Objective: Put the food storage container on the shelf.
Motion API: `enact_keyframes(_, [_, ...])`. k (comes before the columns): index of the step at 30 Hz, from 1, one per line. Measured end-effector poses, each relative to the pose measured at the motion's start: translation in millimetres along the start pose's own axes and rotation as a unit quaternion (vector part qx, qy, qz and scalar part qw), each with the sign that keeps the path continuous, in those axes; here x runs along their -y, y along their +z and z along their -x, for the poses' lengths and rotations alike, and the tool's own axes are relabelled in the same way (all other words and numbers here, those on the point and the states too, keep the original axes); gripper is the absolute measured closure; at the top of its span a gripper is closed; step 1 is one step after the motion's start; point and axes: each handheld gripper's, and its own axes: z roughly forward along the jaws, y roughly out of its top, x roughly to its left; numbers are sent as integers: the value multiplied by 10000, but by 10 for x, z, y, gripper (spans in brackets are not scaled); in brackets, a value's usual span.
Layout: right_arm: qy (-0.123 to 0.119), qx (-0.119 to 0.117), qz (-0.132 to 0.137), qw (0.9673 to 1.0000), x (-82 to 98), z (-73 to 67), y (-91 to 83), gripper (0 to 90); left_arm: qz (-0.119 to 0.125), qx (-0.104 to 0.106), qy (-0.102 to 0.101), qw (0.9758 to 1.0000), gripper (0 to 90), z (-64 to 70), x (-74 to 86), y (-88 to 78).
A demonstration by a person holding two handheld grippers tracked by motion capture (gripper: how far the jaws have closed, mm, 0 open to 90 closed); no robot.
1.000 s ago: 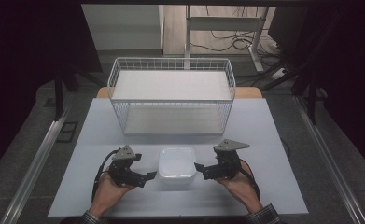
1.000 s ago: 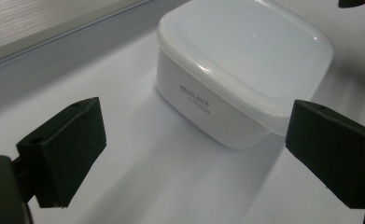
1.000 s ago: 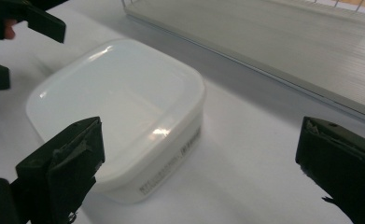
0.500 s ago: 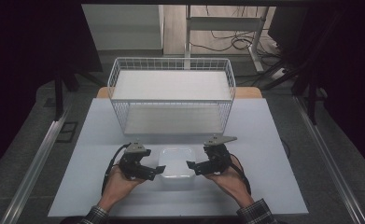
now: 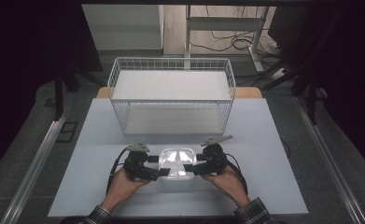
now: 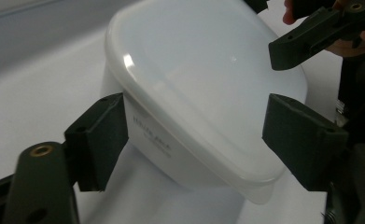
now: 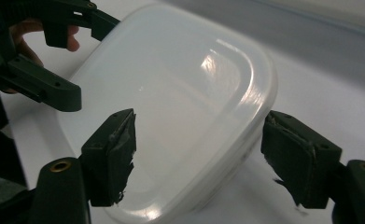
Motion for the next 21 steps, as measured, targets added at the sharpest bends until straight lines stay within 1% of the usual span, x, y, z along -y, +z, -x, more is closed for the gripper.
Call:
enact_keyframes(1, [150,-58,-54,9999,32,-4,-32,313,-7,-1,-66,10000,291,22,12,-26])
enact_keyframes(2, [228,-83,-89,9997,41,2,-51,338,40,-20,-92,9999,326,38,21,-52])
enact_keyframes(3, [312,-94,-71,9994,58,8,-79,388,113,-121,-29,9999,390,60,31,-92])
enact_keyframes(4, [386,-78,-21,9992,76,11,-115,454,92,-117,-14,9999,446,67,36,-115])
enact_keyframes(5, [428,-98,36,9990,94,12,-152,509,121,-117,-20,9999,481,74,46,-134])
enact_keyframes(6, [428,-98,36,9990,94,12,-152,509,121,-117,-20,9999,511,74,46,-134])
enact_keyframes(7, [502,-54,149,9986,122,-7,-225,599,232,-87,-150,9996,550,71,72,-160])
enact_keyframes(8, [502,-54,149,9986,122,-7,-225,599,232,-87,-150,9996,580,71,72,-160])
enact_keyframes(9, [562,-33,199,9982,142,-29,-255,626,285,-55,-240,9993,602,68,82,-173])
enact_keyframes(10, [562,-33,199,9982,142,-29,-255,626,316,-94,-239,9992,602,77,86,-179])
enact_keyframes(11, [629,20,292,9976,152,-53,-275,660,368,-208,-263,9988,634,105,84,-191])
enact_keyframes(12, [647,45,314,9974,152,-58,-283,674,402,-275,-296,9984,647,120,84,-197])
enact_keyframes(13, [721,47,355,9968,151,-65,-294,697,455,-365,-309,9978,665,139,86,-202])
enact_keyframes(14, [721,47,355,9968,151,-65,-294,697,455,-365,-309,9978,678,139,86,-202])
enact_keyframes(15, [781,68,461,9959,160,-74,-308,725,530,-445,-359,9970,693,154,89,-212])
enact_keyframes(16, [781,68,461,9959,160,-74,-308,725,530,-445,-359,9970,707,154,89,-212])
enact_keyframes(17, [778,107,555,9954,168,-83,-314,754,602,-520,-413,9960,724,155,93,-220])
enact_keyframes(18, [784,134,598,9950,169,-89,-314,771,602,-520,-413,9960,742,155,93,-220])
enact_keyframes(19, [771,167,637,9948,170,-95,-317,786,665,-602,-448,9950,769,149,99,-230])
enact_keyframes(20, [771,167,637,9948,170,-95,-317,786,665,-602,-448,9950,778,149,99,-230])
enact_keyframes(21, [634,277,689,9952,170,-122,-303,787,696,-644,-513,9942,781,140,106,-228])
